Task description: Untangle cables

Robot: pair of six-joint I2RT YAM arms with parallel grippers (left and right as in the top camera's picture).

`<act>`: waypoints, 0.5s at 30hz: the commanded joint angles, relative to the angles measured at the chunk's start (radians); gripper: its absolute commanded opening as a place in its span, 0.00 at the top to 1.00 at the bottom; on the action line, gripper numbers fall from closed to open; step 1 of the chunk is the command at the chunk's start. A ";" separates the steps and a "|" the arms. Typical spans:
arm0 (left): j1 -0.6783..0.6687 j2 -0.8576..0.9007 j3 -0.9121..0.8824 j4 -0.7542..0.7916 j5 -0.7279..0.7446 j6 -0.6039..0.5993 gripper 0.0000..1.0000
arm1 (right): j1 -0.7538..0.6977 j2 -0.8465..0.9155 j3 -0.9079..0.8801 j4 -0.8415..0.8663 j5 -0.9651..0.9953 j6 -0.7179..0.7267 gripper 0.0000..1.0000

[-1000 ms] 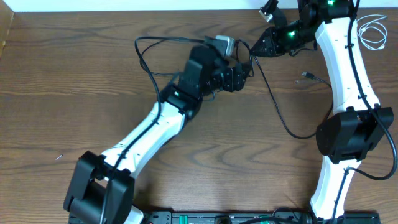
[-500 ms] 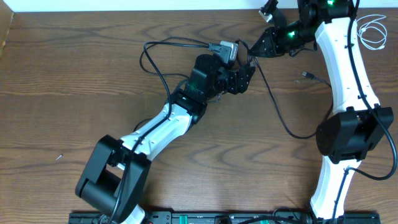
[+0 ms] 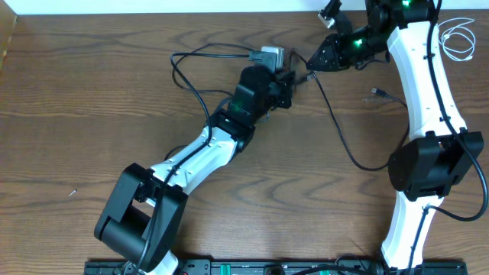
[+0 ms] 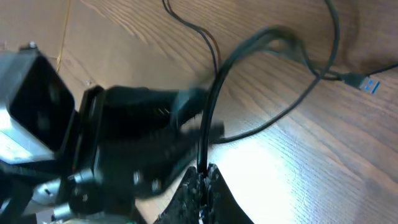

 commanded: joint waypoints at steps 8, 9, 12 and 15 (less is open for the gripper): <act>0.152 0.006 0.005 -0.100 -0.127 -0.004 0.92 | -0.010 -0.025 0.016 -0.084 0.082 -0.045 0.99; 0.171 0.006 0.005 -0.130 -0.127 -0.004 0.92 | -0.012 -0.026 0.016 -0.090 0.072 -0.063 0.99; 0.205 0.006 0.005 -0.203 -0.126 -0.004 0.92 | -0.024 -0.026 0.016 -0.117 0.035 -0.122 0.99; 0.226 0.003 0.005 -0.270 -0.126 -0.003 0.92 | -0.059 -0.026 0.016 -0.129 0.034 -0.128 0.99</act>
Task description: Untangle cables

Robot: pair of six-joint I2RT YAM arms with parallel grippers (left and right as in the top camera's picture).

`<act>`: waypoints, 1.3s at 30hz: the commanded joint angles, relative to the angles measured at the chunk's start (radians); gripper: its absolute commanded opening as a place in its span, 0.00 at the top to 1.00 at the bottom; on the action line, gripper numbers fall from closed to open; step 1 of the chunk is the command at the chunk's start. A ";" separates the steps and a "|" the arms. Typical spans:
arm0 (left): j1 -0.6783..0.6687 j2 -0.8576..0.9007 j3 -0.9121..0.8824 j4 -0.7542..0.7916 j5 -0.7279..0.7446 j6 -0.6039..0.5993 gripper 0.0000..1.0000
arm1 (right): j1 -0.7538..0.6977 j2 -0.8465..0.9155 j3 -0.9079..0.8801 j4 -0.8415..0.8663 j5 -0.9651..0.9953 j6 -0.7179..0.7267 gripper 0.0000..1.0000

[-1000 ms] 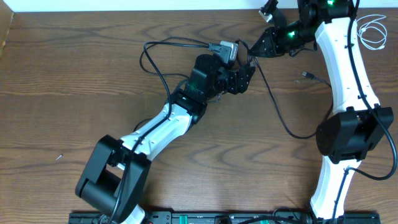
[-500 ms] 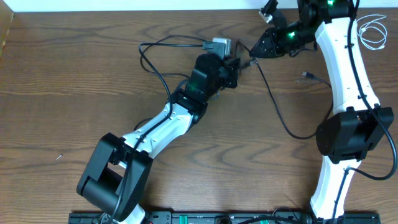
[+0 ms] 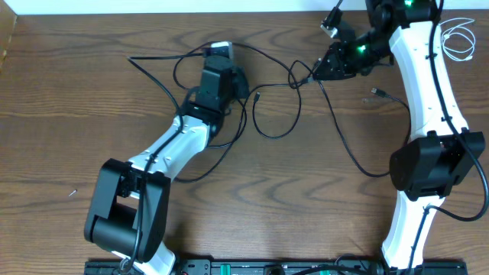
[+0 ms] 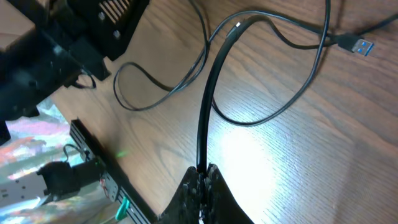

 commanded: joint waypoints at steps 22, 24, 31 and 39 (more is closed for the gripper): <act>0.020 -0.001 0.005 -0.243 -0.005 0.010 0.92 | -0.193 -0.143 0.150 -0.094 -0.397 -0.161 0.99; 0.020 -0.001 0.006 -0.243 -0.005 0.010 0.92 | -0.188 -0.184 0.198 -0.087 -0.452 -0.161 0.99; 0.020 -0.001 0.005 -0.249 -0.005 0.010 0.92 | -0.208 -0.343 0.290 0.049 -0.176 0.057 0.99; 0.020 -0.001 0.005 -0.271 -0.005 0.010 0.92 | -0.209 -0.385 0.288 0.064 0.351 0.176 0.99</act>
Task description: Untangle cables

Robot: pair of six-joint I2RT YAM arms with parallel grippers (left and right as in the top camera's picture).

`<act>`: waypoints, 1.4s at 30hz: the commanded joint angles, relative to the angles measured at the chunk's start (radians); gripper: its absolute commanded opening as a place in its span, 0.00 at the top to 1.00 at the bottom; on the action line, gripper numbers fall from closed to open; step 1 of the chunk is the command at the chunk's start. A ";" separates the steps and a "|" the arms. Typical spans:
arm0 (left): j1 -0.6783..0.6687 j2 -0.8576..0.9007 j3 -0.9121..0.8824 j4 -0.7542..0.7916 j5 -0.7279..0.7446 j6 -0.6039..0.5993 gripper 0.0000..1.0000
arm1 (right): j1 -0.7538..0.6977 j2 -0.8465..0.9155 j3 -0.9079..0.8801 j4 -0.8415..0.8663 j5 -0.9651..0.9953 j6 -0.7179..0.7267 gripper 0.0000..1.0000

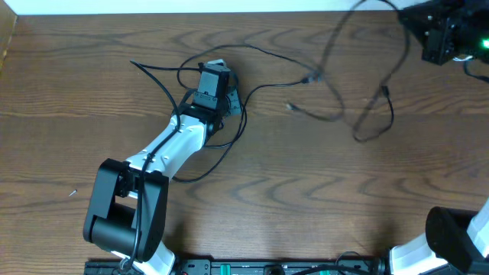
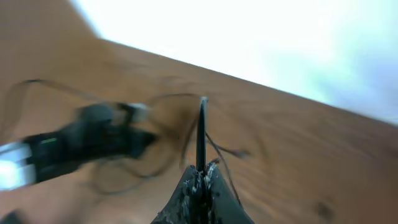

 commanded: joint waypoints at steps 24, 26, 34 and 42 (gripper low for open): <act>0.003 -0.001 0.006 -0.038 -0.006 0.010 0.92 | -0.351 0.101 -0.002 0.285 0.509 0.168 0.99; 0.003 -0.001 0.006 -0.037 -0.006 0.010 0.92 | -0.401 0.101 0.008 0.320 0.600 0.168 0.99; 0.003 -0.001 0.006 -0.038 -0.006 0.010 0.92 | -0.523 0.101 0.047 0.430 0.768 0.167 0.99; 0.003 -0.001 0.006 -0.039 -0.006 0.010 0.92 | -0.542 0.161 0.037 0.399 0.817 0.126 0.99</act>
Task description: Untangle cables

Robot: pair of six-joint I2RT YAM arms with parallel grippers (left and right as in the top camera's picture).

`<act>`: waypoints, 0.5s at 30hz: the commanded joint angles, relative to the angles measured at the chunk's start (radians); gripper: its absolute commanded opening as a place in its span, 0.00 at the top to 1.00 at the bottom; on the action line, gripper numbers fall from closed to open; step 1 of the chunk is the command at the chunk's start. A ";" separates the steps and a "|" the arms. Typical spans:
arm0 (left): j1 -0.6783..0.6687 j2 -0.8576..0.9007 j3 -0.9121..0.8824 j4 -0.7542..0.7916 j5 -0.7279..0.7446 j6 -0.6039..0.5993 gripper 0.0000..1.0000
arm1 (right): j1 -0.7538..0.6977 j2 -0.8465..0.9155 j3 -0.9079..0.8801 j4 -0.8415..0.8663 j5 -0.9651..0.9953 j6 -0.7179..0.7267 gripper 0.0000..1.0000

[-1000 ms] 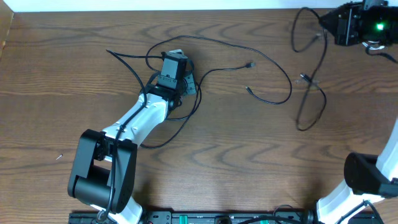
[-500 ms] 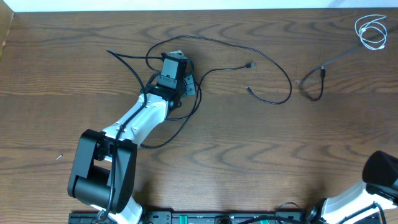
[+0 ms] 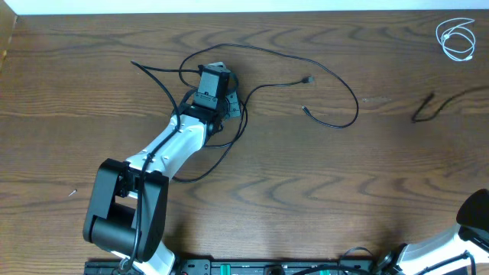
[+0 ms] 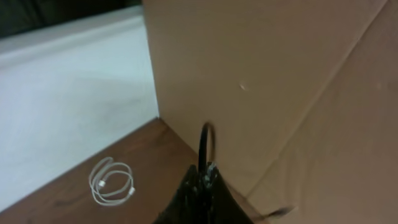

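Black cables (image 3: 183, 72) lie tangled around my left gripper (image 3: 215, 76) at the table's back centre; its fingers are hidden under the wrist. One thin black cable (image 3: 353, 98) loops out to the right, both ends free on the wood. A separate black cable (image 3: 428, 103) stretches off the right edge, blurred. In the right wrist view my right gripper (image 4: 204, 173) is shut on this black cable (image 4: 205, 140), which stands up from the jaws. The overhead view does not show the right gripper.
A coiled white cable (image 3: 457, 37) lies at the back right corner, also visible as the white coil (image 4: 112, 182) below the right gripper. A cardboard wall (image 4: 280, 74) rises right behind that gripper. The left arm (image 3: 164, 149) crosses the left-centre of the table.
My right gripper has gone from the back right corner out of the overhead view, still shut on its black cable. That cable now lies apart from the loop. The left arm has not moved.
Both grippers were close together at the back centre in the tangle. Then the left gripper was farther left with cables around it. The right gripper, shut on a black cable, was later at the far right corner with cables stretched, and now the held cable is separate.
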 commanded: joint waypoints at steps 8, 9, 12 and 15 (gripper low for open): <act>0.003 -0.001 0.006 -0.018 -0.006 0.010 0.92 | -0.009 0.245 0.004 -0.009 0.071 -0.011 0.99; 0.003 -0.001 0.006 -0.018 -0.006 0.009 0.92 | -0.009 0.283 0.004 -0.001 0.071 -0.007 0.99; 0.003 -0.001 0.006 -0.018 -0.006 0.009 0.92 | -0.009 0.346 0.004 -0.013 0.026 0.010 0.88; 0.003 -0.001 0.006 -0.018 -0.006 0.010 0.92 | -0.005 0.377 0.004 -0.083 -0.105 0.003 0.62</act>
